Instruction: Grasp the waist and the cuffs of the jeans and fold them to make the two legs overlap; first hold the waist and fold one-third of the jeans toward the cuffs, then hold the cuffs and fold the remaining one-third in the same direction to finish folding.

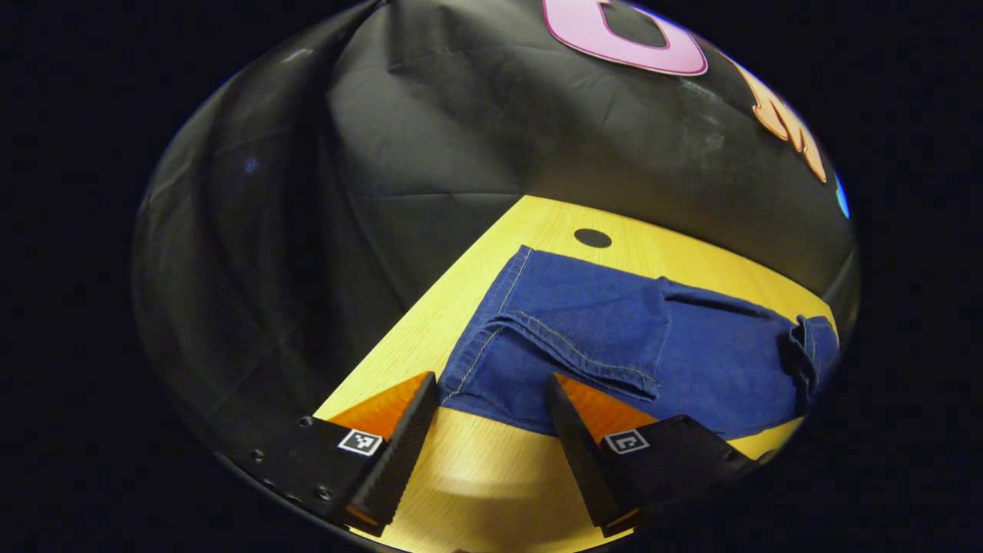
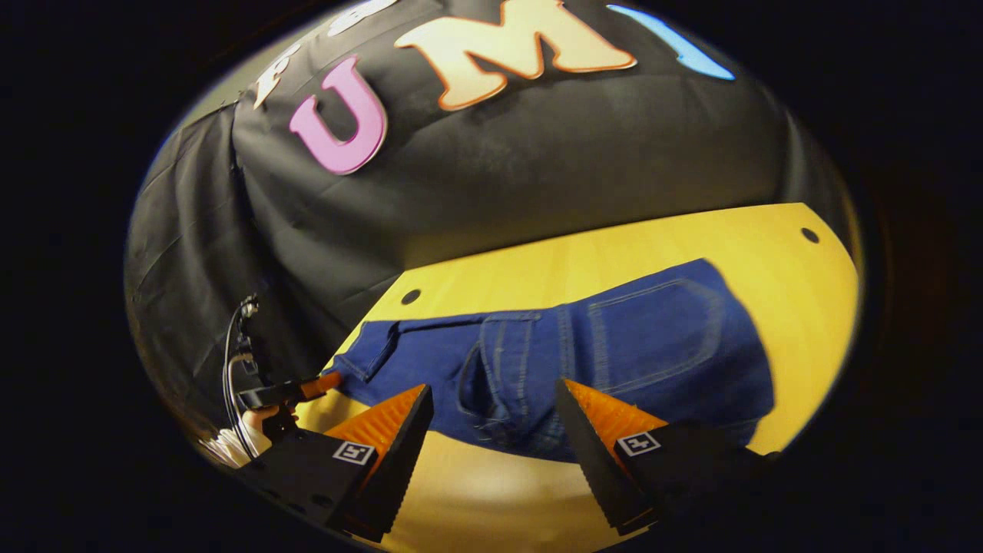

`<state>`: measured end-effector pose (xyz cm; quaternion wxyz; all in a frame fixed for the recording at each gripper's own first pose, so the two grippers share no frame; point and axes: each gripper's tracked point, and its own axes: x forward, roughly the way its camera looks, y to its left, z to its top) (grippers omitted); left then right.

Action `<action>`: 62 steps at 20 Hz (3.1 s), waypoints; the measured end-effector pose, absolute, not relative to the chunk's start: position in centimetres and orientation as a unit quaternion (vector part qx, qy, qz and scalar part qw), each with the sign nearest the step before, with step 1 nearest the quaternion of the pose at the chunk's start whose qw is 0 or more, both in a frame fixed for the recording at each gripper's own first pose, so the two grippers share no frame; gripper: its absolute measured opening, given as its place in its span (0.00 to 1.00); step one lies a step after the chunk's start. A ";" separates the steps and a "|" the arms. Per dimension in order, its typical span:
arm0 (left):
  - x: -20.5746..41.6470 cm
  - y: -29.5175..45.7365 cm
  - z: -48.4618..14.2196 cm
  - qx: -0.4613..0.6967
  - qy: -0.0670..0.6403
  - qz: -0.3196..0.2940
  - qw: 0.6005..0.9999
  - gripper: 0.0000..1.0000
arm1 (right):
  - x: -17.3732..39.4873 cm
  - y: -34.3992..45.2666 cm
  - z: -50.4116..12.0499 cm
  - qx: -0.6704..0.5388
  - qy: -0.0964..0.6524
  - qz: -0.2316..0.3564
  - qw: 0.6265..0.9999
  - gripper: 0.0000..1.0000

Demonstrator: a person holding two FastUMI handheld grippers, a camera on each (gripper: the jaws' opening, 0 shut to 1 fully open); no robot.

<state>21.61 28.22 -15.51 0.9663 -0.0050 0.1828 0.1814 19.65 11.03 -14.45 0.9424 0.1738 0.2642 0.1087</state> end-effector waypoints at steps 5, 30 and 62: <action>21.5 27.9 -15.3 0.000 0.187 0.161 0.969 0.71 | 18.3 4.0 -11.8 0.173 0.254 0.049 0.950 0.94; 23.4 -2.1 -0.6 -0.049 0.106 -0.041 0.992 0.00 | 12.8 -9.4 -6.6 0.237 0.233 0.001 0.943 0.98; 18.5 -24.3 -18.9 0.155 0.206 -0.118 0.959 0.86 | 9.1 -16.4 -5.5 0.165 0.222 0.030 0.961 0.98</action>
